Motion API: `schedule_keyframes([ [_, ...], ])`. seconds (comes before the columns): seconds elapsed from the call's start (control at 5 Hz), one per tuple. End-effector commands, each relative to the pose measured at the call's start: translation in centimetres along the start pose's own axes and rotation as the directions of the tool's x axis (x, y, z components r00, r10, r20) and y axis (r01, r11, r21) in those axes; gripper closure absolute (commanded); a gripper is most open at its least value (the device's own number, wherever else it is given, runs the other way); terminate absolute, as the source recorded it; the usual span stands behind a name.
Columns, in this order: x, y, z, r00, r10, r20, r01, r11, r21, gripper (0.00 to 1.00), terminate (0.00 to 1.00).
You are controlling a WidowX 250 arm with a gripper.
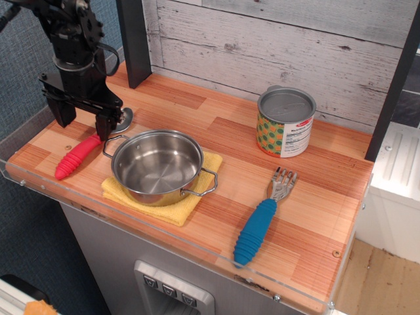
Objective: Move the red utensil to the other side of the bowl.
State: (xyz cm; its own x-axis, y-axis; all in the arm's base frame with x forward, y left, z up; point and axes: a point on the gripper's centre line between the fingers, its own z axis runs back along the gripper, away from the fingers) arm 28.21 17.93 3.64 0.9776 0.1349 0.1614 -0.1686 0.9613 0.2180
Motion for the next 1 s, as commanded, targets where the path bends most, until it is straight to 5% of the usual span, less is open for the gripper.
schedule_keyframes([
  [0.0, 1.9, 0.2, 6.0, 0.994, 0.046, 0.103, -0.051, 0.998, 0.038, 0.00, 0.00],
  [0.4, 3.6, -3.7, 9.2, 0.989, 0.137, 0.056, -0.134, 0.990, -0.046, 0.00, 0.00],
  [0.8, 4.7, -7.1, 10.0, 0.986, 0.162, 0.034, -0.158, 0.982, -0.098, 0.00, 0.00],
])
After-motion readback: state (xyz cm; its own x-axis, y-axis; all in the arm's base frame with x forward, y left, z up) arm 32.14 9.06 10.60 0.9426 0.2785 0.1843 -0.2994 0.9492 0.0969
